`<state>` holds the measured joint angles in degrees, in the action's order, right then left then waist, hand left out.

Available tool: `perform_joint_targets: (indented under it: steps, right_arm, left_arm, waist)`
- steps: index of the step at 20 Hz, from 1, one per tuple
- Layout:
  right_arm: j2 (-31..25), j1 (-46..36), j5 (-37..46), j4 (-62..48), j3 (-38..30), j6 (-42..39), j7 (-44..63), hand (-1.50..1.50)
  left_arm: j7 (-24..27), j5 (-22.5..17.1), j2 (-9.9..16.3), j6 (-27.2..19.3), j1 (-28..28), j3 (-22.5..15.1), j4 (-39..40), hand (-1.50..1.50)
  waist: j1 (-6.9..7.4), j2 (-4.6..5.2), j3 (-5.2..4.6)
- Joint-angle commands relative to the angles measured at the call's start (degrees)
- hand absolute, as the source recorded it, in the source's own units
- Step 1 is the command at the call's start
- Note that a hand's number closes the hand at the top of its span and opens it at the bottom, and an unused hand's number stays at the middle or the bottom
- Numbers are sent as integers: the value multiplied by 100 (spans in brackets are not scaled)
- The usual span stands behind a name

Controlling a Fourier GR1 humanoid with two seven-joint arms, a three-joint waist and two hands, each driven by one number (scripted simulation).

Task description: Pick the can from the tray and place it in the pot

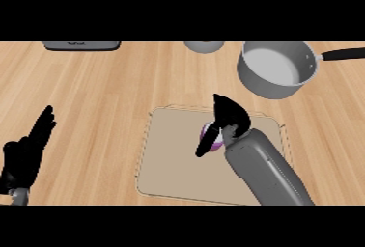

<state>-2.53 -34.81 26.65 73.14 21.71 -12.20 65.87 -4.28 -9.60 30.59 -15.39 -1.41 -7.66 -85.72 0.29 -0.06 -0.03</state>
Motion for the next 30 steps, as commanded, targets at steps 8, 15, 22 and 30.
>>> perform_joint_targets:
  steps: [8,15,22,30]
  right_arm:
    - [195,231,274,-382,-106,-149,504,-150]
    - [245,-164,343,-878,68,-160,-86,150]
    - [-628,267,328,-194,677,-1224,-2294,150]
    - [-2628,917,459,1508,1275,-1724,-5284,150]
  left_arm:
    - [135,18,-47,324,-123,352,93,0]
    - [-87,369,-317,254,215,305,106,0]
    - [-26,244,-223,478,63,477,37,0]
    - [-26,517,-453,180,-263,325,-155,0]
  waist:
    - [-4,-3,1]
    - [11,14,2]
    - [-2,12,6]
    - [-86,-18,9]
